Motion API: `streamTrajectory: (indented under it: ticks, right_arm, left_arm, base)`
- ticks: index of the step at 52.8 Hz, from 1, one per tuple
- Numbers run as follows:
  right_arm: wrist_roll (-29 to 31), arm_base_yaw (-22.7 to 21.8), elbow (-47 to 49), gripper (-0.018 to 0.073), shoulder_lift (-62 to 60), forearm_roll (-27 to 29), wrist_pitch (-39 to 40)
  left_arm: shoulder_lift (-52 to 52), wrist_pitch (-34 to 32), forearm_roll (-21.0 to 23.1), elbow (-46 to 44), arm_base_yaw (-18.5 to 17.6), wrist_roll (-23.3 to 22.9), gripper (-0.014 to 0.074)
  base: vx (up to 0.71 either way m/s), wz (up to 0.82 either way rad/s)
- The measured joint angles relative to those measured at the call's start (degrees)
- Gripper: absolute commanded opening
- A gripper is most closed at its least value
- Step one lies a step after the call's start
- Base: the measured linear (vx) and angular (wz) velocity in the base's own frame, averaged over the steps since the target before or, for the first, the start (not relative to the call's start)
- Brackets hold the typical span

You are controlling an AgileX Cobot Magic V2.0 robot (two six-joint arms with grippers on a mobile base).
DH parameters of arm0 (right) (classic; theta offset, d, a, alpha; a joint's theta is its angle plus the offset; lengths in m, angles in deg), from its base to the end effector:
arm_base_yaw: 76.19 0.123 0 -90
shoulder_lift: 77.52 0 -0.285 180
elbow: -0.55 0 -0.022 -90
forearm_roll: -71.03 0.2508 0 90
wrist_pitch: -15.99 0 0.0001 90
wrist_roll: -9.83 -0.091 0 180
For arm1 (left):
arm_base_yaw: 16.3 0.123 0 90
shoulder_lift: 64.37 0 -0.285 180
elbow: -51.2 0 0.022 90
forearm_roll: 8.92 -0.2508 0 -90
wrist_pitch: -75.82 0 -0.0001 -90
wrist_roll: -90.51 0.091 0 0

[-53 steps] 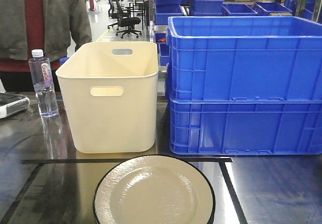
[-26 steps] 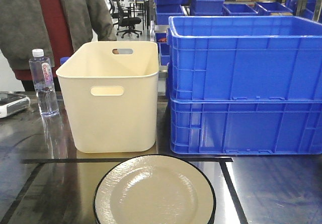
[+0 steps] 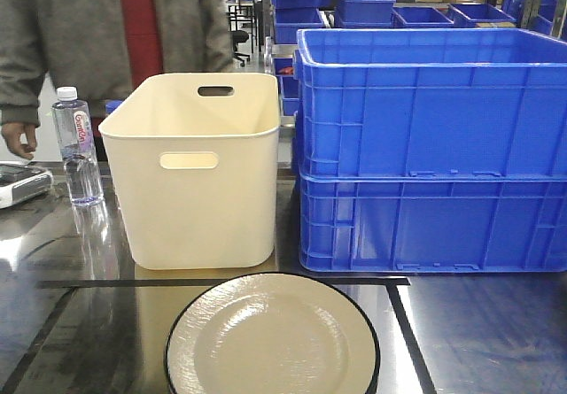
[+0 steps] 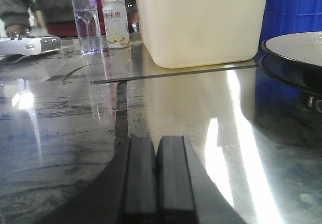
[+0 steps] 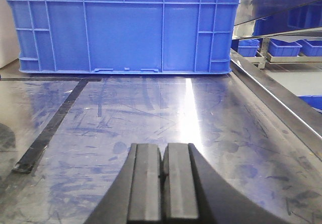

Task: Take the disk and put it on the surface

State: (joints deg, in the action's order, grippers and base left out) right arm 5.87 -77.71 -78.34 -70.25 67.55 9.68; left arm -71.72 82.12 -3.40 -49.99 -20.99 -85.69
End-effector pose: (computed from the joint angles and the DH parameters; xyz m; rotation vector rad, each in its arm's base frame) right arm 0.0569 -0.0021 0.1938 0.0336 1.6134 -0.0191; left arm 0.0567 -0.0056 0.1942 0.0505 1.6132 -0.0945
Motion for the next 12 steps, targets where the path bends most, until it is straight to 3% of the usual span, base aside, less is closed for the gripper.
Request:
streamTrajectory:
  ticks: [12]
  right_arm:
    - [0.0,0.0,0.0,-0.0009,0.0,0.0,-0.11]
  left_arm:
    - [0.0,0.0,0.0,0.0,0.0,0.0,0.0001]
  base:
    - [0.0,0.0]
